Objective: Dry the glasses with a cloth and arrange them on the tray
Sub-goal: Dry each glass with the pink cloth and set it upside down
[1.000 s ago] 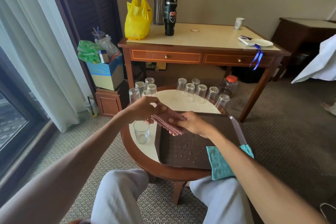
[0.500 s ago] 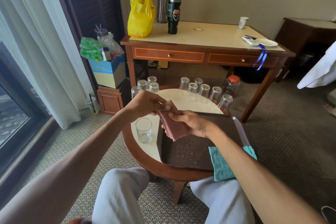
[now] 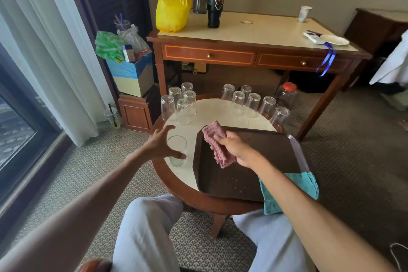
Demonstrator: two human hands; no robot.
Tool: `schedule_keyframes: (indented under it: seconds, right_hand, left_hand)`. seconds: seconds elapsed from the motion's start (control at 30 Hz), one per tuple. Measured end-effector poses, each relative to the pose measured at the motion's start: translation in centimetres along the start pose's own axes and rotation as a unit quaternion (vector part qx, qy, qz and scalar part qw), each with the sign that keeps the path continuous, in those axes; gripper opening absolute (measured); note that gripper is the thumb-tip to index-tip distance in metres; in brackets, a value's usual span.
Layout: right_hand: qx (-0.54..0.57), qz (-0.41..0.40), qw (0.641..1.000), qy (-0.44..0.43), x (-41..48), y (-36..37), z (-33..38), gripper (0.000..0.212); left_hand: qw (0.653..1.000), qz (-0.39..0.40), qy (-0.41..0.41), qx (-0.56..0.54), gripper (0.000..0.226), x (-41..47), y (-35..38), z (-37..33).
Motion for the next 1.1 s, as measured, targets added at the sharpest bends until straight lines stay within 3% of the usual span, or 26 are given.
schedule_keyframes:
  seconds: [0.13, 0.27, 0.47, 0.63, 0.8, 0.93, 1.1]
  right_hand:
    - [-0.001, -0.015, 1.0, 0.02, 0.7, 0.1, -0.7, 0.018]
    - [0.033, 0.026, 0.998, 0.045, 1.0, 0.4, -1.3, 0.015]
    - [0.069, 0.014, 0.997, 0.04, 1.1, 0.5, -1.9, 0.029]
    - [0.094, -0.002, 0.995, 0.021, 0.3, 0.1, -1.0, 0.016]
    - [0.192, -0.012, 0.981, 0.006, -0.2, -1.4, 0.3, 0.027]
    - [0.281, 0.007, 0.959, -0.02, -1.1, -2.2, 2.4, 0.034]
    - [0.348, 0.052, 0.934, -0.063, -2.8, -2.9, 6.2, 0.034]
  left_hand:
    - [0.999, -0.025, -0.011, -0.018, 0.099, 0.8, 2.6, 1.2]
    - [0.997, -0.063, -0.013, -0.048, 0.072, 1.4, 3.7, 2.1]
    - [0.988, -0.081, -0.014, -0.128, 0.068, 1.4, 4.2, 2.6]
    - [0.953, -0.112, -0.02, -0.279, 0.07, 0.6, 3.6, 0.7]
    - [0.889, -0.016, 0.013, -0.458, 0.069, -0.3, 1.4, -2.6]
    - [0.877, 0.017, 0.051, -0.477, 0.059, -0.4, -0.5, -5.1]
    - [0.884, 0.045, 0.085, -0.458, 0.07, -1.1, -2.8, -8.5]
Point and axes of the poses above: each hand's wrist, its own x-axis towards the middle knuckle, its own y-axis out of the palm, z = x × y, the point moved 1 cm from there along x, towards the middle knuckle, and after that the axes turned 2 degrees about -y, right-handed, at the moved point
